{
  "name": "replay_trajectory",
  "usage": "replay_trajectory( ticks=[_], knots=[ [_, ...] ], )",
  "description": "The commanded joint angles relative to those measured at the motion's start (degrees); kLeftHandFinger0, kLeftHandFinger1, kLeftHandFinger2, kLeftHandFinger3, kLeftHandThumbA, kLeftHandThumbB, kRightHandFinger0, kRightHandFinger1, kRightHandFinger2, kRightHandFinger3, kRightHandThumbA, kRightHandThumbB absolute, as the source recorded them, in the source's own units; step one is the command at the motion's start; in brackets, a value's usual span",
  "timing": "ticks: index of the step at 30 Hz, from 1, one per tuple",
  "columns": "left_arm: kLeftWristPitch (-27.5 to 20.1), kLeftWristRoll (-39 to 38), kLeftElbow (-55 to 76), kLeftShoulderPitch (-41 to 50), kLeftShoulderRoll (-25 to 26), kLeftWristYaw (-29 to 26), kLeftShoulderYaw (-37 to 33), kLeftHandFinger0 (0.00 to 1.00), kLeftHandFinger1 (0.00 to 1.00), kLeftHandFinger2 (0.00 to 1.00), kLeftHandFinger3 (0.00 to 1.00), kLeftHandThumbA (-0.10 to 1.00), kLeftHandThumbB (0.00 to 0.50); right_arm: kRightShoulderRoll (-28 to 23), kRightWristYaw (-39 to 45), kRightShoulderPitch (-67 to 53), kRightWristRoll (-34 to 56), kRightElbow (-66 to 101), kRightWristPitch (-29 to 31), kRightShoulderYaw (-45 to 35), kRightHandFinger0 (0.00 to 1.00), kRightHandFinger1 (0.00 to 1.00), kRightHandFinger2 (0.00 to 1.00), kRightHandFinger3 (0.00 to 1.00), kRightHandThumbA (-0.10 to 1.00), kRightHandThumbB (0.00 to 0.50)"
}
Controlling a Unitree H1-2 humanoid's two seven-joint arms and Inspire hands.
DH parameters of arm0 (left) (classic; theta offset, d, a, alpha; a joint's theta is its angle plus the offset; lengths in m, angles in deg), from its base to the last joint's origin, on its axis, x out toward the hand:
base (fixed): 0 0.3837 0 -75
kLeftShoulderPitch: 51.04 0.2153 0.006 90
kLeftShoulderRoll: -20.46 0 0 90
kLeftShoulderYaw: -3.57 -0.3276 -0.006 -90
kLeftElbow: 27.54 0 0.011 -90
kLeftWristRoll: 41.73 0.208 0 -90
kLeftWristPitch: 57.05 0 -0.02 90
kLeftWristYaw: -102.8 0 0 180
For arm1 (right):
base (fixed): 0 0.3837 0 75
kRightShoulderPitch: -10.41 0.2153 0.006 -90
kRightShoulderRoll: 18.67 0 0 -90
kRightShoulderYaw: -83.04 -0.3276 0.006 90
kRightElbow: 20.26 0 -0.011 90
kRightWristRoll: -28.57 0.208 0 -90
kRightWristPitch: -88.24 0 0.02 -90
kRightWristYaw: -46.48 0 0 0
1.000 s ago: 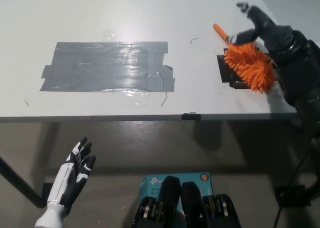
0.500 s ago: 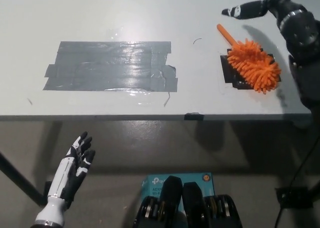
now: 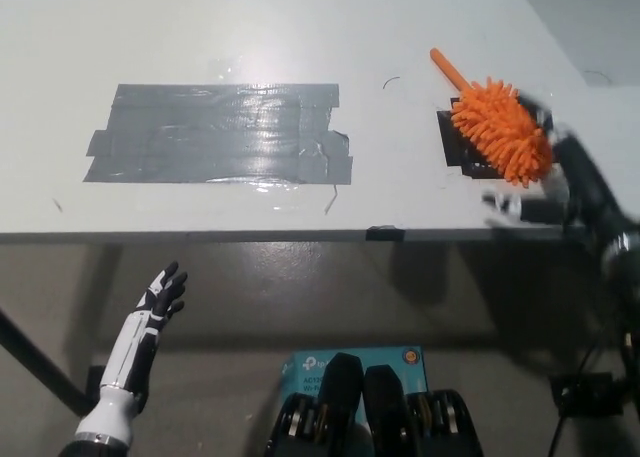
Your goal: A person hands an oraange duster to the robot and the robot grabs it with its right hand and places it on the black marked spot infron tof it on the desk
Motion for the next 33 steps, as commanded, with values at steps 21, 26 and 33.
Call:
replay_trajectory(
  ticks=[21, 26, 33],
  knots=[
    [-1.1, -4.4, 0.2, -4.7, -1.0, 3.7, -1.1, 1.0, 1.0, 1.0, 1.0, 0.96, 0.152, 10.2, -3.2, -18.8, 12.8, 14.7, 13.0, -2.6, 1.0, 1.0, 1.0, 1.0, 0.82, 0.131],
    [-0.4, -3.8, 0.3, -4.6, -1.2, 3.7, -1.3, 1.0, 1.0, 1.0, 1.0, 0.95, 0.169, 10.1, -2.5, -19.1, 13.2, 12.8, 12.0, -2.4, 1.0, 1.0, 1.0, 1.0, 0.86, 0.165],
    [-0.6, -2.8, 1.5, -2.9, -1.5, 3.7, -2.3, 1.0, 1.0, 1.0, 1.0, 0.95, 0.183, 9.2, -1.7, -21.4, 12.5, 13.2, 11.1, -1.4, 1.0, 1.0, 1.0, 1.0, 0.86, 0.165]
  ],
)
